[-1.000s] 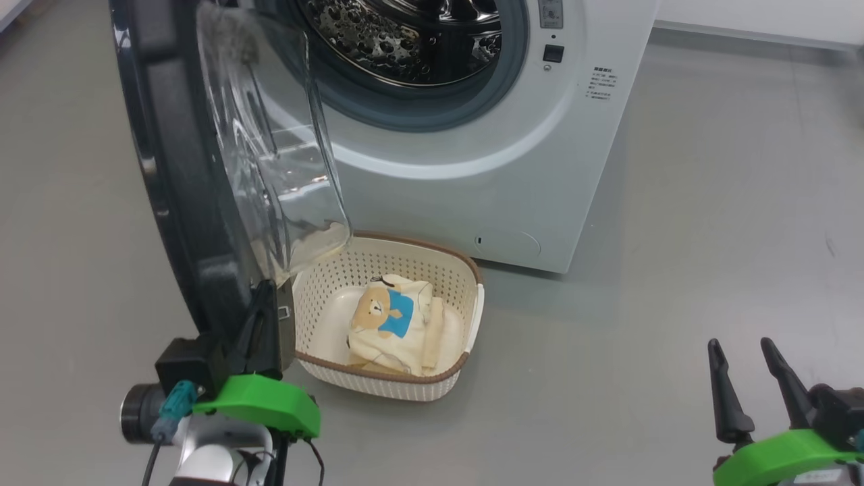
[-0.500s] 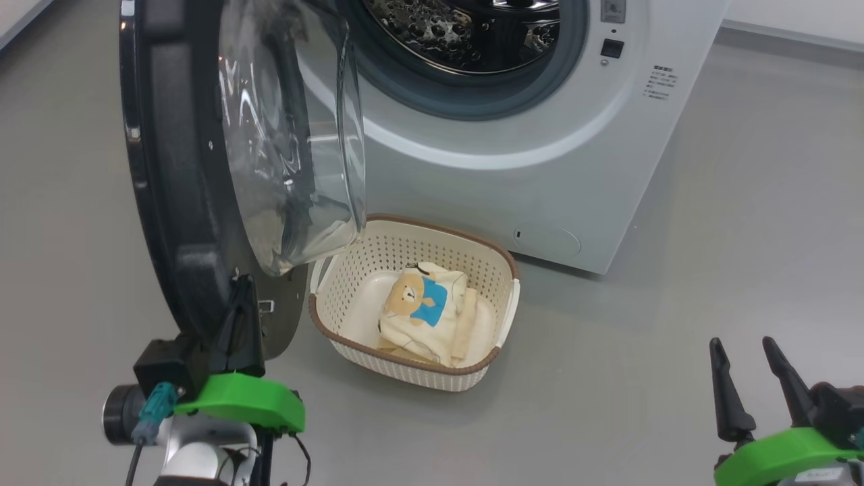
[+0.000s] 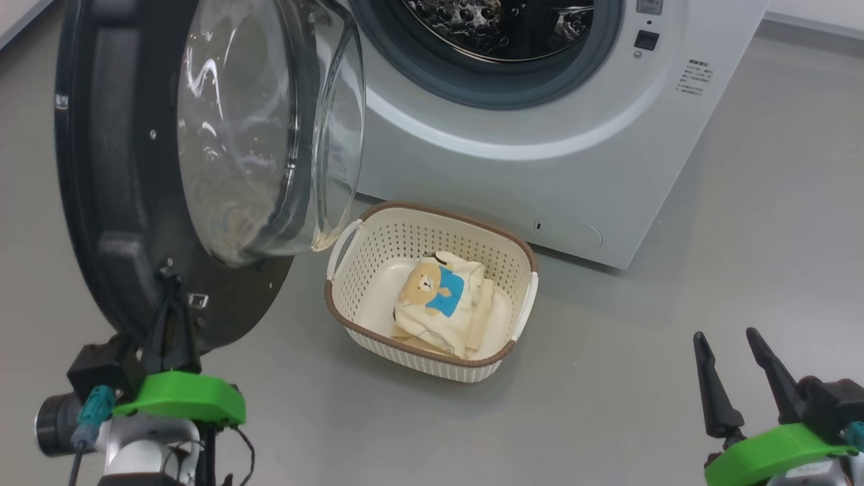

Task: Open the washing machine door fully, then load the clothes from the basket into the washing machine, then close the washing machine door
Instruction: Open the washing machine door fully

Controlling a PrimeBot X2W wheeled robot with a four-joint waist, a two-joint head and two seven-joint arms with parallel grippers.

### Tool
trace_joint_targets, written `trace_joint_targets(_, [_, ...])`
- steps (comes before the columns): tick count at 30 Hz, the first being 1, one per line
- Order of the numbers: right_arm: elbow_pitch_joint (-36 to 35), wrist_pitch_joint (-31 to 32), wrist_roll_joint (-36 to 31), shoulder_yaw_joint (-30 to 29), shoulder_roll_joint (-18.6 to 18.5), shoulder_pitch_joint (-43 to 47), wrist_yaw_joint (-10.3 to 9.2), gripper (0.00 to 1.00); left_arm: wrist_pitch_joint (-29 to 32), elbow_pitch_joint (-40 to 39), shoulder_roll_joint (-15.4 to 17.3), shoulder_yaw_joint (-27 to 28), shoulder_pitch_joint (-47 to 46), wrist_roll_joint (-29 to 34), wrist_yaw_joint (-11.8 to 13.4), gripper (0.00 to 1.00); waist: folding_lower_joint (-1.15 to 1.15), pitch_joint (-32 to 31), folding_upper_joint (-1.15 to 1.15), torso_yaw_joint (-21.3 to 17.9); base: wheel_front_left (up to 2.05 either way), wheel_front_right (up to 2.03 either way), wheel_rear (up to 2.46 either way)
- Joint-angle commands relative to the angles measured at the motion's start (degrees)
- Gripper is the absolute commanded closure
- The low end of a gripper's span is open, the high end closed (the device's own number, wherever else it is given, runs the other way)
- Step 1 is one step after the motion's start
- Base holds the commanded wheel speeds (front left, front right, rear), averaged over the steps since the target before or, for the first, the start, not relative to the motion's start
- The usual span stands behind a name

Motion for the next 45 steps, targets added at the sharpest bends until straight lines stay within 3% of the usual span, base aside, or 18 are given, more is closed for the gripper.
trace_joint_targets(1, [-2.1, 0.1, -0.6, 1.2, -0.9, -2.4, 0.01, 0.0, -0.8, -1.2, 2.6, 3.8, -3.0, -0.3, 3.8, 1.0, 0.0, 0.2, 0.0, -0.2, 0.0, 0.0, 0.0])
trace_joint_targets(11, [-2.6, 0.5, -0.8, 1.1, -0.9, -2.8, 0.01, 0.0, -2.1, 2.4, 6.6, 8.4, -4.3, -1.7, 4.0, 1.0, 0.0, 0.9, 0.0, -1.9, 0.0, 0.0, 0.0])
trace_joint_targets(26, [-4.0, 1.7, -1.3, 0.3, -0.9, -3.0, 0.01, 0.0, -2.4, 14.8, 12.0, 13.6, -9.5, -3.9, 4.4, 1.0, 0.0, 3.1, 0.0, -4.0, 0.0, 0.0, 0.0])
trace_joint_targets(37, [-5.0, 2.1, -1.4, 0.0, -0.9, -3.7, 0.01, 0.0, -2.4, 21.7, 16.9, 14.7, -14.1, -4.5, 2.1, 1.0, 0.0, 4.6, 0.0, -4.8, 0.0, 0.0, 0.0])
trace_joint_targets(45, [-4.8, 2.2, -1.4, 0.1, -0.9, -4.2, 0.01, 0.0, -2.8, 27.0, 18.1, 15.6, -17.2, -5.8, 1.1, 1.0, 0.0, 4.8, 0.0, -5.4, 0.0, 0.0, 0.0])
